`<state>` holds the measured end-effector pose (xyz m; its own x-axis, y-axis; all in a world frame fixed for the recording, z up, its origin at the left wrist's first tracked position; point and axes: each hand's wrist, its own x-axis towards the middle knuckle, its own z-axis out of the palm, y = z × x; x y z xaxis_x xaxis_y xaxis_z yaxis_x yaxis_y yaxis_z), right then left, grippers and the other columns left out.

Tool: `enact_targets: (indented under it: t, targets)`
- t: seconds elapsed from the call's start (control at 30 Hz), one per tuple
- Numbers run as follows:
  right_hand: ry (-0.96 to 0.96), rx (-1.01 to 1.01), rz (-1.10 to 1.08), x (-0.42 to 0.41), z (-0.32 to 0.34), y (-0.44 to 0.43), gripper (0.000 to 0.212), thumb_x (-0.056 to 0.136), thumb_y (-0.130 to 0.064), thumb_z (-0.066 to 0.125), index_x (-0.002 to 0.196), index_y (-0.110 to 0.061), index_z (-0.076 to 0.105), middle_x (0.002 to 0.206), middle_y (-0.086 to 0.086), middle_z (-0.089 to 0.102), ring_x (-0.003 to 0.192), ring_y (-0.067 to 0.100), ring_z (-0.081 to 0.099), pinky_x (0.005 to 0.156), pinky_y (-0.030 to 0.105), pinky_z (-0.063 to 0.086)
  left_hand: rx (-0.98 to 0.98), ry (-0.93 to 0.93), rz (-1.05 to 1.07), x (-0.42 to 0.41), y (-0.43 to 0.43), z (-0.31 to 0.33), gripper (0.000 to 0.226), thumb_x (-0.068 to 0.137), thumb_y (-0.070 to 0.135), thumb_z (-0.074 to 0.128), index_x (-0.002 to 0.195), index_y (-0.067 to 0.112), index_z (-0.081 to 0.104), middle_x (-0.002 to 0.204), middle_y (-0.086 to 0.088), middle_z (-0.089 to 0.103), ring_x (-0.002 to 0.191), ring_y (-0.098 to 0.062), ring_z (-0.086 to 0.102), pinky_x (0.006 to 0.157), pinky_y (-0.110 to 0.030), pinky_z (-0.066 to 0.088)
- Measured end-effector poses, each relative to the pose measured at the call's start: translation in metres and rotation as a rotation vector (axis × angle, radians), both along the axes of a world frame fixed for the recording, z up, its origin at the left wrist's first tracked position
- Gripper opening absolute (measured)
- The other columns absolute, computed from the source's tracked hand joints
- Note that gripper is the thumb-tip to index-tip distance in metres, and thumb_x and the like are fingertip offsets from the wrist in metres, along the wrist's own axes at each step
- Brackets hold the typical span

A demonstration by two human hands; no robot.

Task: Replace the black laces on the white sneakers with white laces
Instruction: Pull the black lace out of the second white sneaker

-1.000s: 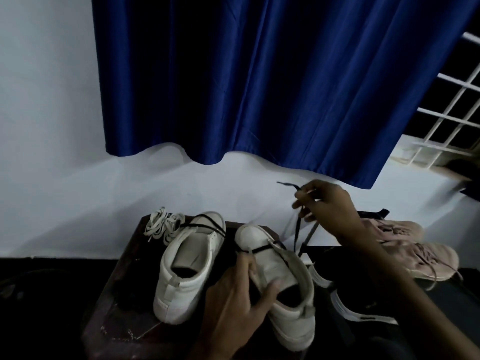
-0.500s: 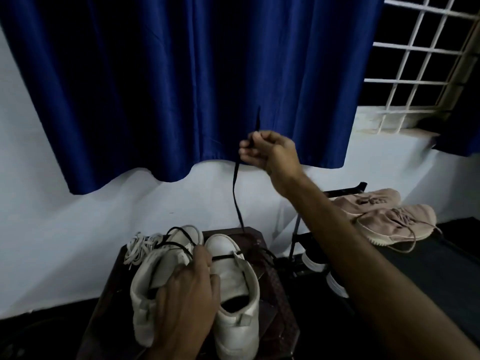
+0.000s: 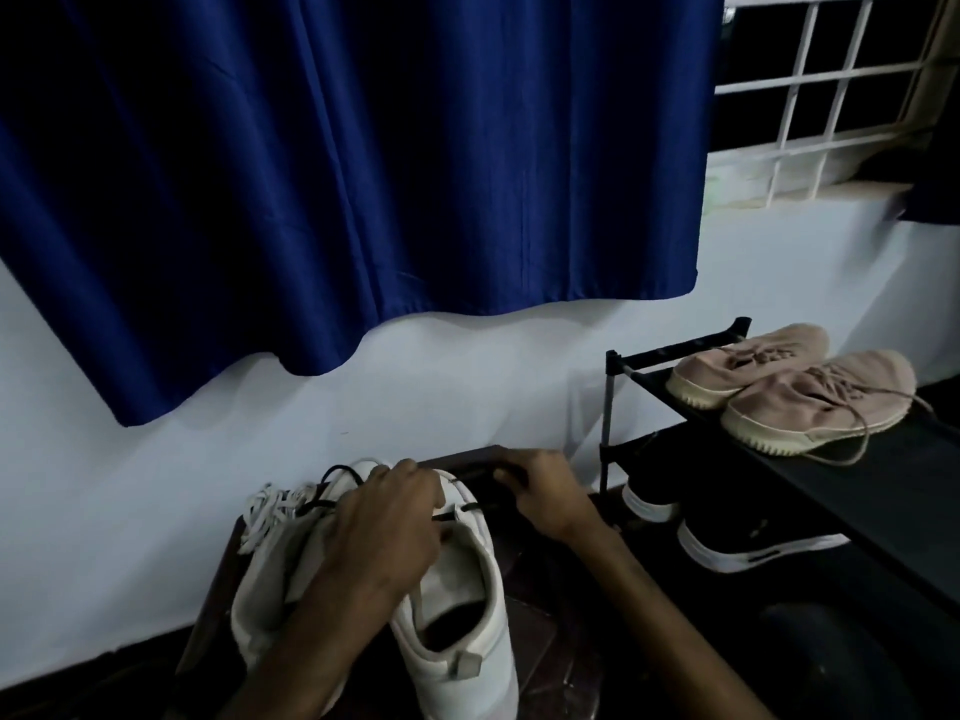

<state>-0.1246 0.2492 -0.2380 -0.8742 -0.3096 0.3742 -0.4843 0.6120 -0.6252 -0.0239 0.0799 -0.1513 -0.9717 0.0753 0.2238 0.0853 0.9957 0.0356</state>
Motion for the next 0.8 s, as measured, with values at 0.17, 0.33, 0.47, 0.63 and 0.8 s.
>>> enact_targets:
  t: [0.17,0.33,0.47,0.63,0.8]
  targets:
    - [-0.012,-0.157,0.244,-0.006,0.018,-0.005,0.028,0.090,-0.006,0.062,0.112,-0.019,0.073,0.109,-0.004,0.072,0.099,0.004,0.065,0.091,0.010,0.044,0.136,-0.116,0.015,-0.019,0.001,0.000,0.012,0.082,0.026,0.065,0.086,0.037,0.062,0.102,0.015,0.065,0.105,-0.009,0.059,0.085,-0.026,0.046]
    - [-0.161,-0.166,0.497,-0.009,0.014,-0.004,0.019,0.084,-0.017,0.072,0.102,-0.023,0.076,0.110,-0.003,0.061,0.106,0.008,0.059,0.100,0.035,0.047,0.076,-0.133,0.049,-0.023,0.006,0.004,0.010,0.083,0.031,0.062,0.075,0.032,0.067,0.092,0.010,0.070,0.094,-0.013,0.064,0.069,-0.024,0.040]
    - [-0.175,-0.144,0.560,-0.012,0.023,-0.003,0.022,0.081,-0.015,0.076,0.103,-0.019,0.076,0.105,0.006,0.057,0.102,0.015,0.056,0.095,0.033,0.048,0.056,-0.200,0.061,-0.027,0.003,0.009,0.011,0.087,0.035,0.063,0.084,0.027,0.070,0.097,0.010,0.070,0.099,-0.015,0.062,0.075,-0.026,0.041]
    - [-0.131,-0.077,0.559,-0.011,0.028,-0.004,0.019,0.079,-0.012,0.077,0.097,-0.019,0.077,0.093,-0.005,0.054,0.087,0.002,0.054,0.081,0.013,0.043,0.004,-0.159,0.199,-0.035,-0.016,0.017,0.012,0.093,0.025,0.052,0.091,0.029,0.063,0.110,0.007,0.065,0.108,-0.020,0.057,0.087,-0.031,0.043]
    - [-0.148,-0.067,0.538,-0.015,0.024,-0.006,0.019,0.077,-0.013,0.079,0.093,-0.024,0.076,0.094,0.001,0.057,0.086,0.010,0.058,0.086,0.033,0.051,0.027,-0.092,0.307,-0.026,-0.037,0.010,0.012,0.096,0.029,0.050,0.085,0.028,0.056,0.101,0.003,0.067,0.098,-0.024,0.059,0.079,-0.033,0.044]
